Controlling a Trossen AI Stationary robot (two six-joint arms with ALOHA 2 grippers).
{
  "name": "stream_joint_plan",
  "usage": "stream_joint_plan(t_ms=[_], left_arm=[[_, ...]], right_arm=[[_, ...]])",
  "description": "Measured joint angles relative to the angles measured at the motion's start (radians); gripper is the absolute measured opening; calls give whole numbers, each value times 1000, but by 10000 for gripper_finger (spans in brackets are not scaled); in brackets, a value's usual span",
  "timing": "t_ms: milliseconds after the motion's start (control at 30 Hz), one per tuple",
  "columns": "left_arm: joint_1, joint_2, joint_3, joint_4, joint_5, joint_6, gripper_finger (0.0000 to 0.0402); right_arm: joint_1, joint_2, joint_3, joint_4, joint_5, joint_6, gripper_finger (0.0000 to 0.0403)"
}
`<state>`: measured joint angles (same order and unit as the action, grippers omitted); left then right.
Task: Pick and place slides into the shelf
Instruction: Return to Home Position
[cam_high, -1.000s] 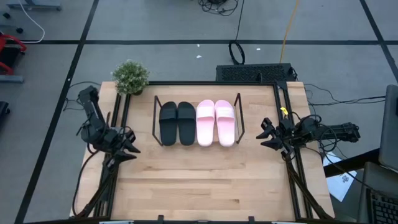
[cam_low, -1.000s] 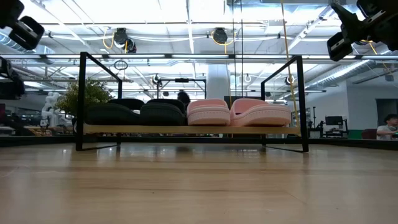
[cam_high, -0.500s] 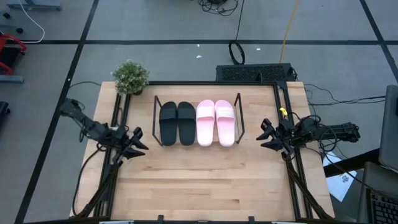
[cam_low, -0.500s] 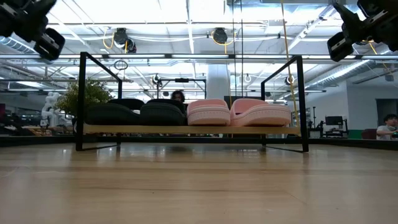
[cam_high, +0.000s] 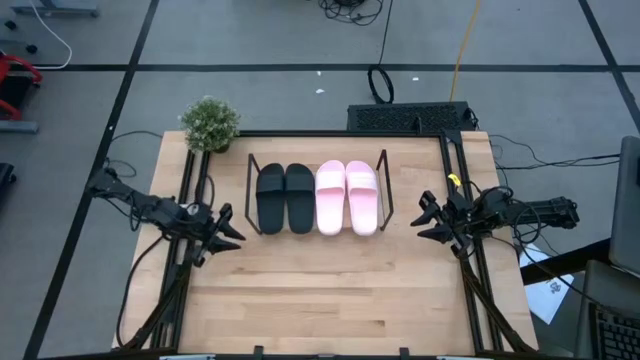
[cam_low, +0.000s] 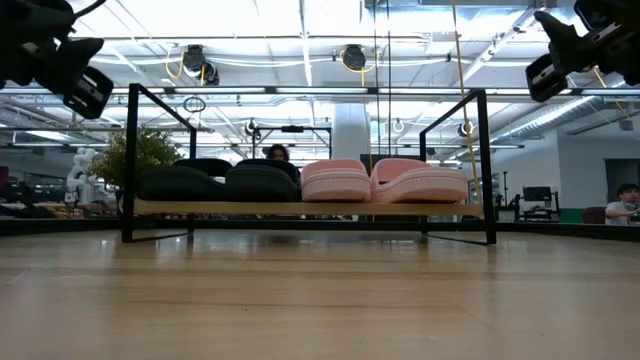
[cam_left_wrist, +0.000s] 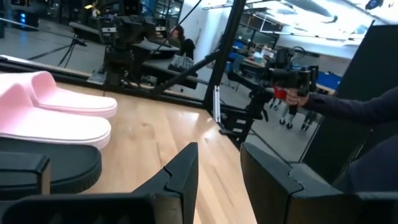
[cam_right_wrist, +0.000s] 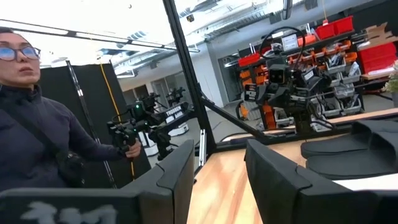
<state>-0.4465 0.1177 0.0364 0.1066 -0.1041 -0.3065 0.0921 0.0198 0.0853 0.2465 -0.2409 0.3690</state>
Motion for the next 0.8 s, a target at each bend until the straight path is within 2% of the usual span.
stream_joint_plan(t_ms=[400, 600, 800], left_arm=[[0, 0, 0, -54, -50, 16, 118], [0, 0, 0, -55, -52, 15, 118], [0, 0, 0, -60, -55, 36, 118]], right_arm=[[0, 0, 0, -56, -9, -18, 134], [0, 0, 0, -89, -50, -51, 134], [0, 0, -1, -134, -46, -70, 135]])
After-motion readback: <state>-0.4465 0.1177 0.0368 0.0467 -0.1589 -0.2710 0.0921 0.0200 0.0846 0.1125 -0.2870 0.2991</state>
